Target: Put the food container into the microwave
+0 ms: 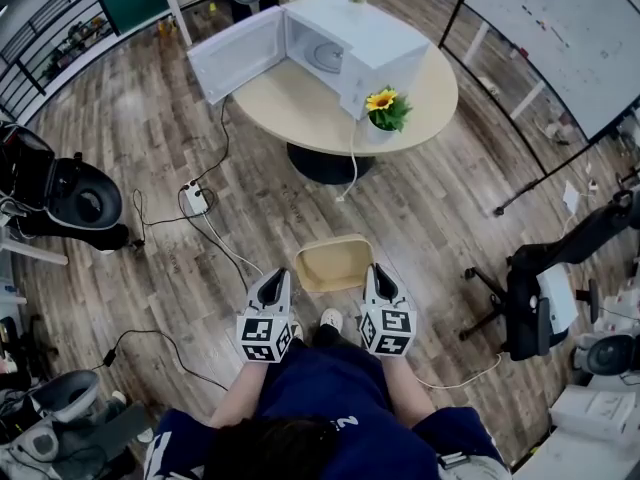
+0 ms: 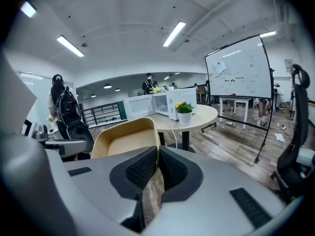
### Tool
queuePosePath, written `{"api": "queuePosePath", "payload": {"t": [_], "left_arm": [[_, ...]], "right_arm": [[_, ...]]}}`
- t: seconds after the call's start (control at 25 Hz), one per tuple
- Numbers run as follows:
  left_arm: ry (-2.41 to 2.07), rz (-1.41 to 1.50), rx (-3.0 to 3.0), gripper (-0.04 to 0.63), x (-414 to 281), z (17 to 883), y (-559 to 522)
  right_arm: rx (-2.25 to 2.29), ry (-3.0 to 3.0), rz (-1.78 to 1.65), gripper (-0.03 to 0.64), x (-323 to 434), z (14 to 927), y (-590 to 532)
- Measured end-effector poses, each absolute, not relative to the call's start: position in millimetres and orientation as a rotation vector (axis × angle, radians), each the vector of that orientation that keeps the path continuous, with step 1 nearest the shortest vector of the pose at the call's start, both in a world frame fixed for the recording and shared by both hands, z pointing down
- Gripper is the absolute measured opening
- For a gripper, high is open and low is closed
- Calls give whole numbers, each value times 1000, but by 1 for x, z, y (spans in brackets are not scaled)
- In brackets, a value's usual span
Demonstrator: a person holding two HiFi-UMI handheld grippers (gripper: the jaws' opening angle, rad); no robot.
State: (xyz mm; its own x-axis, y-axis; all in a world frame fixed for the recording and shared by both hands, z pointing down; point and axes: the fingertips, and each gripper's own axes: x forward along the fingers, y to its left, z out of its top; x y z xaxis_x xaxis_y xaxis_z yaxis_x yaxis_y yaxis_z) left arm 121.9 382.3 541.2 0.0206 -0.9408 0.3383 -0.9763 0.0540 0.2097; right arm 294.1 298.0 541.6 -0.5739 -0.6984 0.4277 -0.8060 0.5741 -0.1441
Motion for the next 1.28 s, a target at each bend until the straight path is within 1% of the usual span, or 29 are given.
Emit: {"api": "queuePosePath", "payload": {"t": [0.04, 0.16, 0.2, 0.32, 0.6, 0.88, 1.08, 1.28], "left_arm": [[-1948, 116, 1923, 32, 124, 541, 382], [-1919, 103, 1930, 290, 131, 541, 378], [-1918, 110, 1937, 331, 132, 540, 376], [-1956, 132, 1963, 400, 134, 532, 370], [-1997, 163, 2007, 408, 146, 521, 351], [-1936, 199, 1986, 408, 144, 535, 339], [-1927, 221, 1996, 408, 115, 545, 311], [-1884, 203, 2008, 408, 65, 546, 263]], "right_arm": [[1230, -2487, 475, 29, 296, 542, 297], [1228, -2491, 482, 29, 301, 543, 290], [1228, -2489, 478, 29, 303, 543, 286], [1227, -2490, 476, 29, 306, 545, 274], [1166, -2519, 480, 30, 307, 547, 252], [1138, -2478, 492, 31, 305, 561, 241], [1217, -2455, 532, 31, 290, 568, 220], [1293, -2412, 559, 31, 257, 569, 183]]}}
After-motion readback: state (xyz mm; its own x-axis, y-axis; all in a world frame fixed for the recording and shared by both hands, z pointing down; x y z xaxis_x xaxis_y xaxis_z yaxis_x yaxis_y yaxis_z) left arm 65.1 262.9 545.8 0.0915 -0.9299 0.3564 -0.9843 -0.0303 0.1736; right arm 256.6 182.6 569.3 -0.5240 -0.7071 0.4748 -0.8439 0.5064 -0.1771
